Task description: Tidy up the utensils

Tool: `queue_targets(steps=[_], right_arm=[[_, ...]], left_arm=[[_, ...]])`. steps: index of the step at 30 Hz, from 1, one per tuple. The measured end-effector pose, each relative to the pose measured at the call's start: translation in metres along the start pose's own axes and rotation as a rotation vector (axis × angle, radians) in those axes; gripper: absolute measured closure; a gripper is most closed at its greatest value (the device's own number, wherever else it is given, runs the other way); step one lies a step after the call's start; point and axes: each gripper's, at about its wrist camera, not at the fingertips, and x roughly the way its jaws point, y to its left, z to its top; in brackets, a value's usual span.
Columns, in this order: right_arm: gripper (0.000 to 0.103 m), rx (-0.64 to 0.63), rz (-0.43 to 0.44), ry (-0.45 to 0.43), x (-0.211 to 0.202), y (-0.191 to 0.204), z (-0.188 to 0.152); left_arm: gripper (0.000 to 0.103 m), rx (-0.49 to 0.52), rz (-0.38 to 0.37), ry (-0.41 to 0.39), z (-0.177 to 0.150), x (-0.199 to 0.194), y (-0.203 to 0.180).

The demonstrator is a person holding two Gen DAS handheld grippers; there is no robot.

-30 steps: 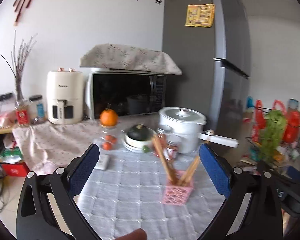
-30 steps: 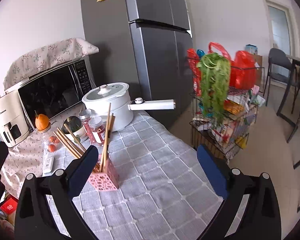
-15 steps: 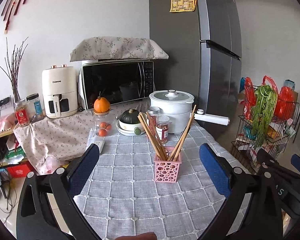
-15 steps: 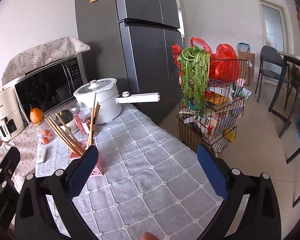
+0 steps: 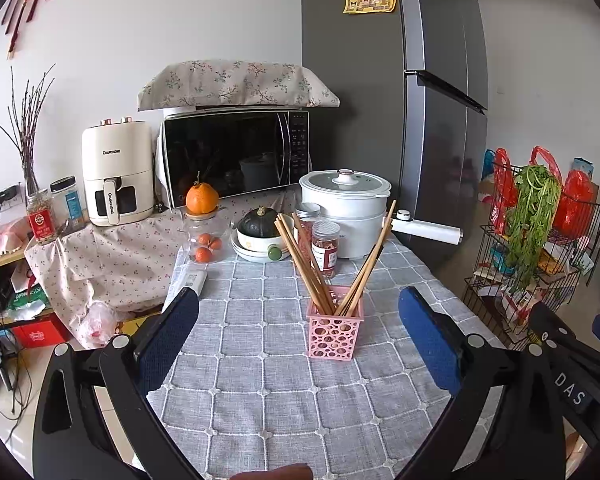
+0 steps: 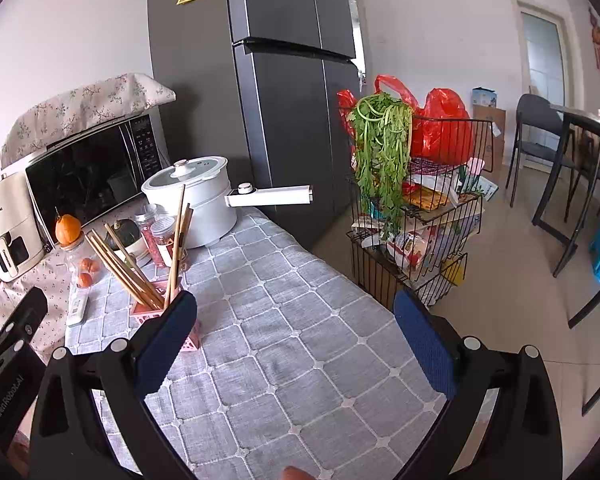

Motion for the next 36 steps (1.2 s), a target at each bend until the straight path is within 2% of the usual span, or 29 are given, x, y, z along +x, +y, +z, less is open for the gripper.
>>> queue_targets(steps=[36], right_arm=[[0.007, 0.021, 0.014, 0.028, 0.0044, 0.0001, -0.0031]], left_arm=[[0.007, -0.003, 0.006, 0.011, -0.0023, 0.0025, 0.0016]])
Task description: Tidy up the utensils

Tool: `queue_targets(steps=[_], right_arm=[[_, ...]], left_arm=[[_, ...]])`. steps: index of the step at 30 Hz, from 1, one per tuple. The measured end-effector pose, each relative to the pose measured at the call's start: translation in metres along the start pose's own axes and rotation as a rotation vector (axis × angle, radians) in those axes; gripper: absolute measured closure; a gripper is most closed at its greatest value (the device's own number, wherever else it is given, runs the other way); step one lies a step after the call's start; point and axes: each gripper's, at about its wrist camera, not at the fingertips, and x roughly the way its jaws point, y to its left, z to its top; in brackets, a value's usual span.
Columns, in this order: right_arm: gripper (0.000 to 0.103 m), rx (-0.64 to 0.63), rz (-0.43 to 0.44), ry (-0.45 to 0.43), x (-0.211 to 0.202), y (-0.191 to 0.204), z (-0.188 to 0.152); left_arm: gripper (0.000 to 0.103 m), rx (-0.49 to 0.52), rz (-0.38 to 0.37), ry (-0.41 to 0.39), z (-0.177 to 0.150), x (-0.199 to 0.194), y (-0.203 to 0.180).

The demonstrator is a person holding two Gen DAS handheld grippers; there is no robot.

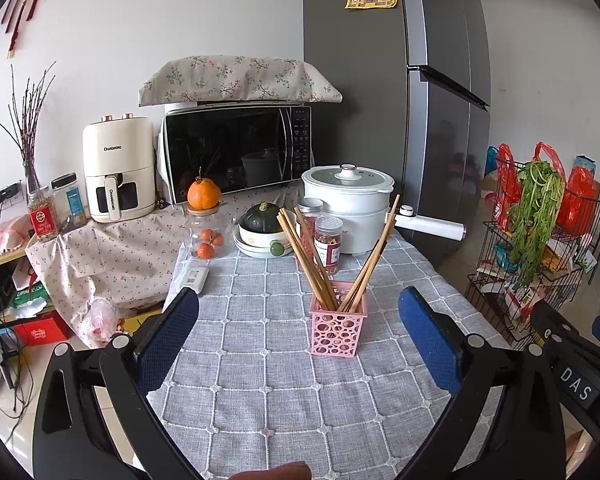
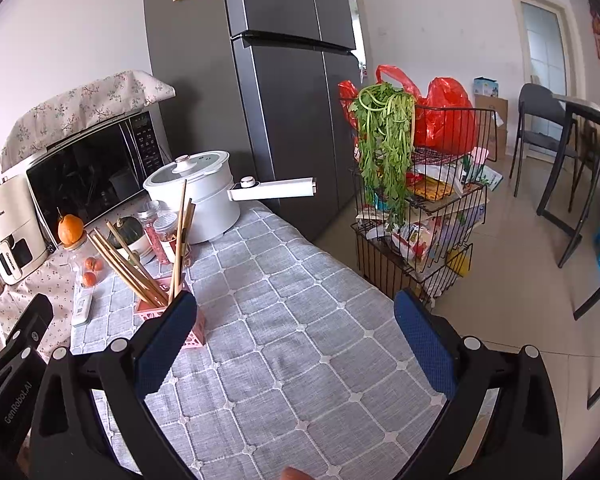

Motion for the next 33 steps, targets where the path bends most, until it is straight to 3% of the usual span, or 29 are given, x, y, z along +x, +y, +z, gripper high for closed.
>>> queue_targets(steps=[33], right_arm=[[0.007, 0.004, 0.01, 0.024, 0.0052, 0.0017, -0.0029]], left_arm=[[0.007, -0.002, 0.009, 0.007, -0.0037, 0.0044, 0.0032]])
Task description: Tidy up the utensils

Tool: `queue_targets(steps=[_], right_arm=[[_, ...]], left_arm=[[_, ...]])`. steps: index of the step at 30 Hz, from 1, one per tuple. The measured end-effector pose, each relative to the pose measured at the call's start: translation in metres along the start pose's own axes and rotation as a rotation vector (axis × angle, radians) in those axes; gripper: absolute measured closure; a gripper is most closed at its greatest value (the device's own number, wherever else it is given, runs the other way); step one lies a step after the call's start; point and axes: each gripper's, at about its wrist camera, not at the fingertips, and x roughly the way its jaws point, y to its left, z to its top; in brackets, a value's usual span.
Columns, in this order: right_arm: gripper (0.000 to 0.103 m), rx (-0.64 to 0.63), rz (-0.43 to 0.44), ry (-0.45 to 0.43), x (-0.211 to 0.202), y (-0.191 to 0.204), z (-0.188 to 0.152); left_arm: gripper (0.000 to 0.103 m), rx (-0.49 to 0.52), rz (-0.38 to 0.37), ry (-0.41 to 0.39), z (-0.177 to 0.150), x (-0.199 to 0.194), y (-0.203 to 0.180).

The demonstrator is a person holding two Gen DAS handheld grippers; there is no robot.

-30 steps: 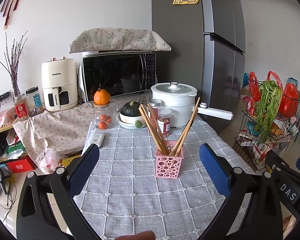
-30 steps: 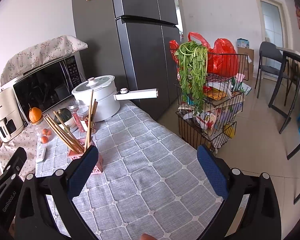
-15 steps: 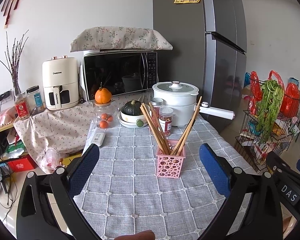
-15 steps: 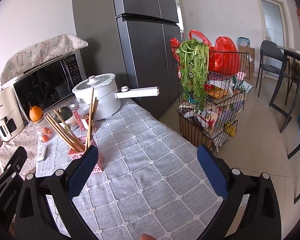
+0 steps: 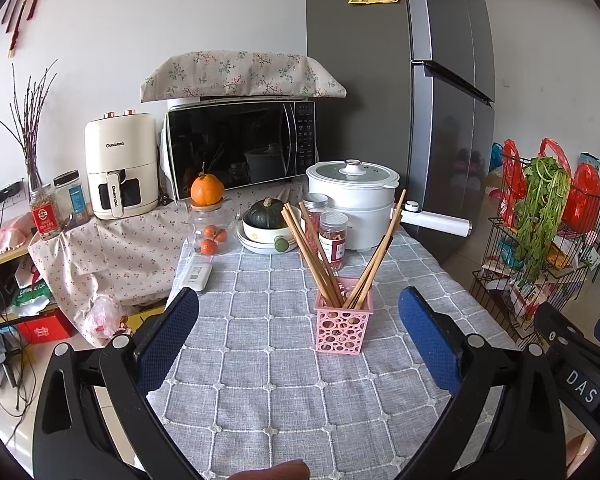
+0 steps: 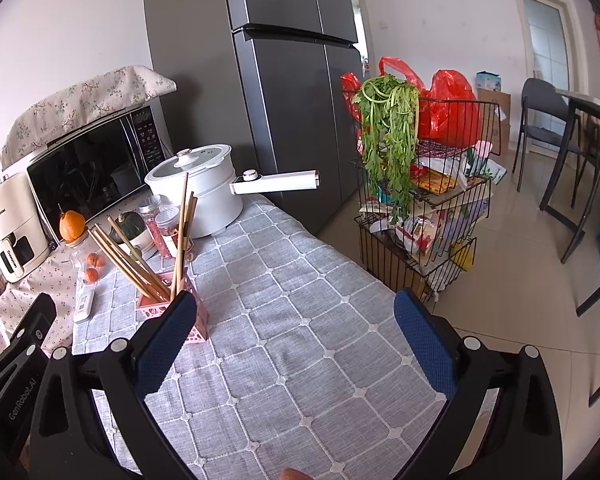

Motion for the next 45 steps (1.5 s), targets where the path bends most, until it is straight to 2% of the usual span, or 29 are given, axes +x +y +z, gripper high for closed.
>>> queue_targets(steps=[33, 37, 43, 45], right_arm=[[0.007, 0.003, 0.008, 0.024, 0.002, 0.002, -0.001], [0.007, 0.0, 0.01, 0.031, 0.004, 0.002, -0.003], [0.007, -0.002, 0.011, 0.039, 0.007, 0.001, -0.004], [0.007, -0.004, 0.009, 0.04, 0.007, 0.001, -0.004]], left_arm=[[0.007, 0.006, 0.004, 0.007, -0.002, 0.002, 0.003], [0.007, 0.023, -0.002, 0.003, -0.011, -0.001, 0.006], [0.012, 0.03, -0.03, -0.021, -0.017, -0.006, 0.01], [0.019, 0.033, -0.03, -0.026, -0.019, -0.011, 0.013]])
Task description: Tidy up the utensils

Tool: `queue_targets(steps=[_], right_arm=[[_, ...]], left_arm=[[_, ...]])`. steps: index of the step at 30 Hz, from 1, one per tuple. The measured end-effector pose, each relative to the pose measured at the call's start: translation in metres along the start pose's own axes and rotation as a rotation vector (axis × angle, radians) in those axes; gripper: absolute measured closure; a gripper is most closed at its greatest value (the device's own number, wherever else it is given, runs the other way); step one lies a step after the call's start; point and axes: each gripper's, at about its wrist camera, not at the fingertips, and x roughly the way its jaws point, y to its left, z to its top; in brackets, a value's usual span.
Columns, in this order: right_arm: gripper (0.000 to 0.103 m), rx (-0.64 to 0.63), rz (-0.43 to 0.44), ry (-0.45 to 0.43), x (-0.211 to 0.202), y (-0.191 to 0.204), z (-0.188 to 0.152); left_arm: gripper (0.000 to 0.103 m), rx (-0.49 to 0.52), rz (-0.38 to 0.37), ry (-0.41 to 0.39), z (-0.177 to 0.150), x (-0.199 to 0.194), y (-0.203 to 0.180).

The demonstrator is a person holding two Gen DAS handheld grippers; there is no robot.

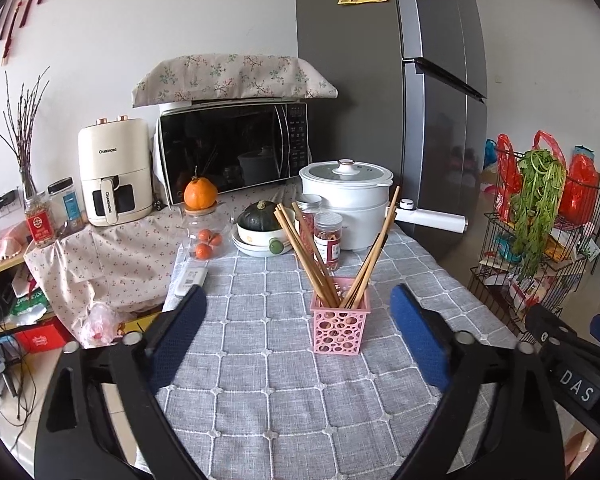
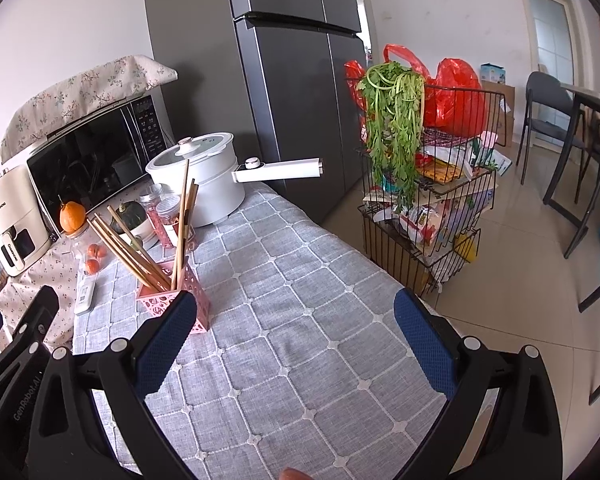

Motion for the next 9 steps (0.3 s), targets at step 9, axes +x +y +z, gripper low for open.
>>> queue_targets(steps=[9], right_arm=[[0.007, 0.012, -0.002, -0.003, 0.001, -0.003, 0.001]], left_arm=[[0.007, -0.033, -0.002, 0.017, 0.012, -0.007, 0.009]])
